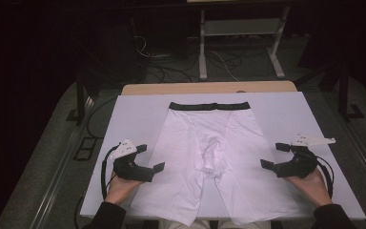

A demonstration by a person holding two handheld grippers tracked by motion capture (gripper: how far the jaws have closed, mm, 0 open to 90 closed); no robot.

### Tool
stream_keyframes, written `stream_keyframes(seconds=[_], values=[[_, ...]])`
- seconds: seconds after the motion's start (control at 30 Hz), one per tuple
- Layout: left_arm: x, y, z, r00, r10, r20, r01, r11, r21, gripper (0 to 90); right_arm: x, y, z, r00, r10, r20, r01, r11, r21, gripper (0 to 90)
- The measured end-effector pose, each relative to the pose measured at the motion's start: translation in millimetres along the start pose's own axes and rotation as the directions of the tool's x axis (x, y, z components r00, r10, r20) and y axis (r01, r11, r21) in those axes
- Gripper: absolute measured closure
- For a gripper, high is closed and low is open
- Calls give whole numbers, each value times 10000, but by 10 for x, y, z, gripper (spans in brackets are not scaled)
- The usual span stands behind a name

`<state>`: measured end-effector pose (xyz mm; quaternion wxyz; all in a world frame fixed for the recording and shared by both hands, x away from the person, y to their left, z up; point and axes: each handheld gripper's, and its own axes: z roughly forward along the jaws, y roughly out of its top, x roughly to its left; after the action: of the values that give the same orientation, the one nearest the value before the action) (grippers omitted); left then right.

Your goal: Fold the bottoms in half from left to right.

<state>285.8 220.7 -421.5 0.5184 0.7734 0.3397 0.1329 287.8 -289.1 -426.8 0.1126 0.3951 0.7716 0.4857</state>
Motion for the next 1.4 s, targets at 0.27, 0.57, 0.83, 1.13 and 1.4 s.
stream_keyframes(seconds=[0.27,0.57,0.83,1.13,1.4], values=[[-3,-1,0,10000,-2,72,2,10000,9,0,4,4,-19,10000,-41,61,41,10000,-39,0],[-15,-8,7,10000,31,82,-32,10000,34,0,14,36,-52,9997,-184,153,186,9998,-91,0],[-23,-13,1,10000,46,84,-46,10000,35,0,59,87,-51,9998,-183,95,183,9998,74,0],[-27,-15,-1,9998,71,164,-71,10000,32,0,54,200,-32,9998,-199,73,199,9998,-12,0],[-44,-21,1,9991,82,404,-85,9999,65,0,50,301,2,9996,-296,16,296,9996,-14,0]])
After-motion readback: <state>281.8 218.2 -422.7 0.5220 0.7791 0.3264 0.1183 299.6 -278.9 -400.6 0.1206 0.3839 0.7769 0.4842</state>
